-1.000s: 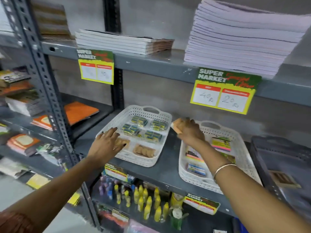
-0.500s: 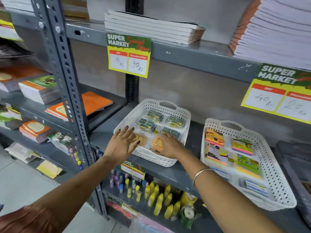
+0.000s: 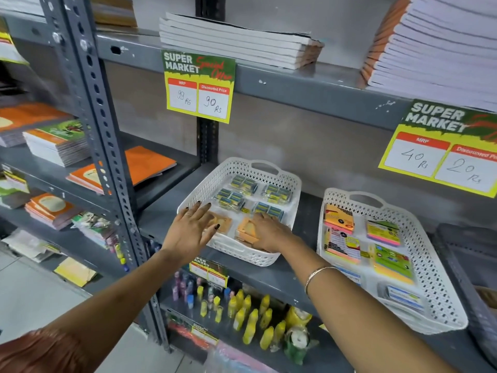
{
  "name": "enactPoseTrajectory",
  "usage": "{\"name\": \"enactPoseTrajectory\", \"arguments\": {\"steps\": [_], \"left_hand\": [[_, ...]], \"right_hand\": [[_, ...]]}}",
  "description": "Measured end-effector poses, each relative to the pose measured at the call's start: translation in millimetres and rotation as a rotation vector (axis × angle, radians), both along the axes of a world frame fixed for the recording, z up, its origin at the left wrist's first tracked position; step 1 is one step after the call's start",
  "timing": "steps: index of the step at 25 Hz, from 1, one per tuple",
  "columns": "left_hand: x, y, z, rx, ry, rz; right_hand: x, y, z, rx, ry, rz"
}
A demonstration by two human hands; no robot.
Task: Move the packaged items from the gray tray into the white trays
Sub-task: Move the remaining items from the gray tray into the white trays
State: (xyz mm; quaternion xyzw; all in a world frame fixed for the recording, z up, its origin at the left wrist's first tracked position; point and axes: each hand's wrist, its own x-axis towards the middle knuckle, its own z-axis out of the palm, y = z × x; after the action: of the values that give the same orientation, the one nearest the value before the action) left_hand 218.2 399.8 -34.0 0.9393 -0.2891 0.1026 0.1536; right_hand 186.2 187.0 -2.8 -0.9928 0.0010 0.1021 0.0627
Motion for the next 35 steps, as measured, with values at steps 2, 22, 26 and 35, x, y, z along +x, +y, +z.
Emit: {"name": "enactPoseTrajectory", "arguments": {"steps": [2,22,26,35], "left_hand": [[-3,-1,5,-0.055,0.008,-0.013],[-139,-277,17,0.107,-0.125,-0.727],[-142,-275,16,0.167,-0.102,-0.666],[-142,-277,8,0.096,-0.052,-0.709]], "right_hand": [[-5,-8,7,0.047,-0.033,-0.012],[-248,-324,22,-0.004,-0.265,-1.077],[-263,-339,-7,0.12,-0.063,-1.052],[-248,-332,0,0.065,0.008,-0.909]]}}
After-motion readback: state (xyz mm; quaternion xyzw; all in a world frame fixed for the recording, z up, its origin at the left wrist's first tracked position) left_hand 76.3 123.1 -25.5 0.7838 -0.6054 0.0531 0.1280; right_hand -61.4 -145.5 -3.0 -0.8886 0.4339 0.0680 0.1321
